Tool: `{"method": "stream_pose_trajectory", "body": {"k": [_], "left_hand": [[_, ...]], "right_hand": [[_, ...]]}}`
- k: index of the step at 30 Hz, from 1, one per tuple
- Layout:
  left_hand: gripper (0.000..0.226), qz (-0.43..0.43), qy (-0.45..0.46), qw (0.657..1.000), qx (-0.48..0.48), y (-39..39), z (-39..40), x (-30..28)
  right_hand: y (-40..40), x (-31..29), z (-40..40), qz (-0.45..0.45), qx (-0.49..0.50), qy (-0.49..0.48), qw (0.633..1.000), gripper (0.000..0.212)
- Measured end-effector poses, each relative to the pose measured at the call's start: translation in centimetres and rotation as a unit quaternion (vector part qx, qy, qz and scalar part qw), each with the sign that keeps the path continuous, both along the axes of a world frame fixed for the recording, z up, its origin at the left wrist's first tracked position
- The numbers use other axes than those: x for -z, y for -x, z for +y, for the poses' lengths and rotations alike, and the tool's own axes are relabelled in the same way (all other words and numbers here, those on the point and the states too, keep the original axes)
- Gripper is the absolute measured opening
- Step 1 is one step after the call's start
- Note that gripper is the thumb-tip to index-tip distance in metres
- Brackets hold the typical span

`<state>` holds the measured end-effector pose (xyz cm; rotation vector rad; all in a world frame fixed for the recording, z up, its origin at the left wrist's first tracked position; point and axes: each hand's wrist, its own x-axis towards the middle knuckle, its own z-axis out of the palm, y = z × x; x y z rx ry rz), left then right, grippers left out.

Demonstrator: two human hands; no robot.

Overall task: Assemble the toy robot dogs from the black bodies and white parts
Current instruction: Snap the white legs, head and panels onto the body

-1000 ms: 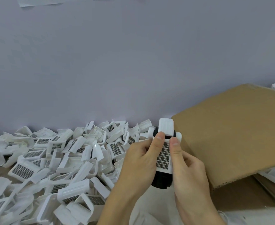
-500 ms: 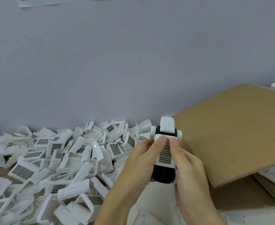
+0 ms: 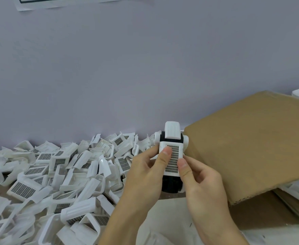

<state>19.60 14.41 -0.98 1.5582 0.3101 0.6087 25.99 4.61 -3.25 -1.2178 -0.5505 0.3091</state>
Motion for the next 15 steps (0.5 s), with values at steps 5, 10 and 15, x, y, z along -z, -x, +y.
{"method": "stream_pose_trajectory", "body": {"k": [5, 10, 15], "left_hand": [[0.03, -0.001, 0.059, 0.996, 0.07, 0.4, 0.92, 0.18], [0.029, 0.007, 0.06, 0.995, 0.082, 0.33, 0.88, 0.33], [0.024, 0.016, 0.063, 0.997, 0.048, 0.23, 0.69, 0.18]], "right_hand": [[0.09, 0.09, 0.31, 0.019, 0.011, -0.023, 1.0, 0.024], [-0.08, 0.22, 0.14, 0.067, -0.026, -0.057, 0.996, 0.032], [0.05, 0.11, 0.11, 0.004, 0.002, -0.015, 1.0, 0.03]]}}
